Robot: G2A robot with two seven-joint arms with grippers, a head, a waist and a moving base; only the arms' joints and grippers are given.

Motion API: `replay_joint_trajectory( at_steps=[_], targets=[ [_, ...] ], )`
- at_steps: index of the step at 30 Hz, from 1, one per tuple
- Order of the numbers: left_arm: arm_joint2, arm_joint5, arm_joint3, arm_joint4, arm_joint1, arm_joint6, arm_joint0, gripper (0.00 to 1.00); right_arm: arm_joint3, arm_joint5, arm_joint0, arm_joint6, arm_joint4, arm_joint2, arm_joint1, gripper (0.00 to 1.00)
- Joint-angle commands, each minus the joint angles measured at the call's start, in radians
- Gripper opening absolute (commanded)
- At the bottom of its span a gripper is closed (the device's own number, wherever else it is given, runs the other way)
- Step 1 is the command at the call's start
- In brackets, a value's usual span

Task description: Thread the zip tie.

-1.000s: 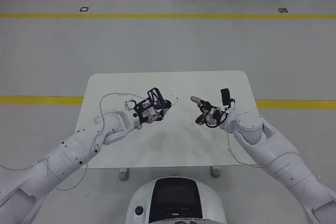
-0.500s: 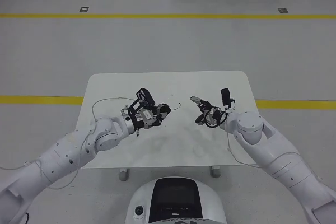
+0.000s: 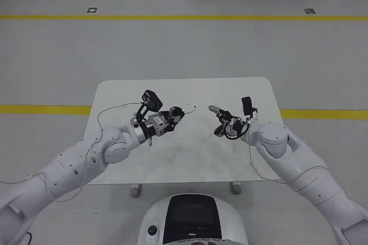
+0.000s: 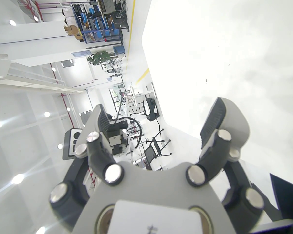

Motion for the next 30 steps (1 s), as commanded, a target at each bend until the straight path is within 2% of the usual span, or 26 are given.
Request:
replay_joint_trajectory(
  at_steps=[1, 4, 8, 11, 15, 16, 19, 22, 30],
  targets=[
    [0.004, 0.0, -0.01, -0.038, -0.004, 0.019, -0.006, 0.0, 0.0, 0.0, 0.0, 0.0, 0.0, 0.0, 0.0, 1.0],
    [0.018, 0.0, -0.018, -0.103, -0.013, 0.04, -0.024, 0.0, 0.0, 0.0, 0.0, 0.0, 0.0, 0.0, 0.0, 1.0],
    [0.054, 0.0, -0.017, -0.193, -0.025, 0.008, -0.063, 0.0, 0.0, 0.0, 0.0, 0.0, 0.0, 0.0, 0.0, 1.0],
    [0.075, 0.0, -0.01, -0.278, -0.028, -0.043, -0.098, 0.0, 0.0, 0.0, 0.0, 0.0, 0.0, 0.0, 0.0, 1.0],
    [0.094, 0.0, -0.04, -0.398, -0.019, -0.152, -0.119, 0.0, 0.0, 0.0, 0.0, 0.0, 0.0, 0.0, 0.0, 1.0],
    [0.094, 0.0, -0.049, -0.427, -0.014, -0.199, -0.124, 0.0, 0.0, 0.0, 0.0, 0.0, 0.0, 0.0, 0.0, 1.0],
    [0.078, 0.0, -0.07, -0.505, -0.002, -0.251, -0.11, 0.0, 0.0, 0.0, 0.0, 0.0, 0.0, 0.0, 0.0, 1.0],
    [0.045, 0.0, -0.086, -0.535, 0.007, -0.297, -0.085, 0.0, 0.0, 0.0, 0.0, 0.0, 0.0, 0.0, 0.0, 1.0],
    [0.04, 0.003, -0.085, -0.534, 0.007, -0.293, -0.078, 0.0, 0.0, 0.0, 0.0, 0.0, 0.0, 0.0, 0.0, 1.0]
  ],
)
